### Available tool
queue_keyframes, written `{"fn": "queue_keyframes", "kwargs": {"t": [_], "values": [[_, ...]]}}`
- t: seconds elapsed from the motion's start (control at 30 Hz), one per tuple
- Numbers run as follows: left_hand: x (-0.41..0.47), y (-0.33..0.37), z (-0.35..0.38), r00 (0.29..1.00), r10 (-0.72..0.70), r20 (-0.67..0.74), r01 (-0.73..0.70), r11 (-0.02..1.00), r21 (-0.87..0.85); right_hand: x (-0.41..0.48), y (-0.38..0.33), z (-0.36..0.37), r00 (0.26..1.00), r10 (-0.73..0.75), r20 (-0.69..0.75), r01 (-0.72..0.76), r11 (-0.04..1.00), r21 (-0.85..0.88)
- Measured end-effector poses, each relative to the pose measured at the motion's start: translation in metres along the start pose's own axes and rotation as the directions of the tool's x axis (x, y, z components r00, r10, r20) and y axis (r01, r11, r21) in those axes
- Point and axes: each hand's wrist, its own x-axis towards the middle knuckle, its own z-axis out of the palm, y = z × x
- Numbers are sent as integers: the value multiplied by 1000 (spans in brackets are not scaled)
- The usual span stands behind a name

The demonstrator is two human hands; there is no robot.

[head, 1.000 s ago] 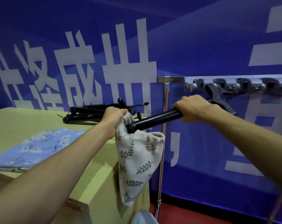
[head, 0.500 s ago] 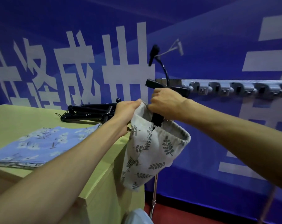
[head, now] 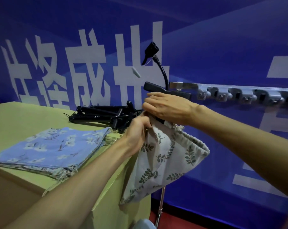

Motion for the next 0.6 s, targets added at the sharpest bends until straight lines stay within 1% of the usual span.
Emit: {"fn": "queue_keyframes", "kwargs": {"t": [0.03, 0.1, 0.13, 0.17, 0.23, 0.33, 0.4, 0.47, 0.5, 0.53, 0.57, 0.6], "values": [[0, -1, -1, 1000, 2, 13, -4, 991, 133, 1, 1, 1, 1000, -7, 0, 7, 1000, 16], [5, -6, 1, 999, 20, -32, -5, 913, 407, 4, -1, 8, 999, -34, 14, 34, 999, 33], [8, -9, 2, 997, 49, -61, -14, 875, 483, 6, -2, 13, 999, -41, 31, 40, 998, 39], [12, -13, 3, 993, 88, -77, -37, 859, 512, 8, -3, 17, 998, -39, 58, 37, 998, 41], [18, -23, 2, 987, 128, -98, -62, 865, 498, 9, -3, 20, 995, -24, 102, 17, 998, 68], [23, -33, 1, 978, 126, -163, -55, 923, 380, 0, 1, 12, 995, 41, 87, -53, 987, 149], [26, -35, -2, 965, 148, -215, -60, 927, 369, -11, -1, 6, 994, 107, 30, -110, 980, 165], [27, -34, -4, 954, 164, -249, -60, 923, 379, -24, -7, 7, 967, 239, -90, -219, 957, 192], [29, -33, -6, 953, 146, -266, -43, 932, 359, -31, -10, 11, 928, 342, -150, -298, 919, 257], [31, -32, -9, 952, 121, -280, -22, 942, 335, -36, -13, 15, 870, 459, -179, -380, 856, 350], [32, -32, -12, 950, 94, -297, 2, 951, 309, -40, -14, 18, 807, 572, -147, -455, 760, 464], [34, -32, -14, 943, 69, -325, 26, 959, 281, -42, -14, 20, 753, 656, -45, -516, 633, 577]]}}
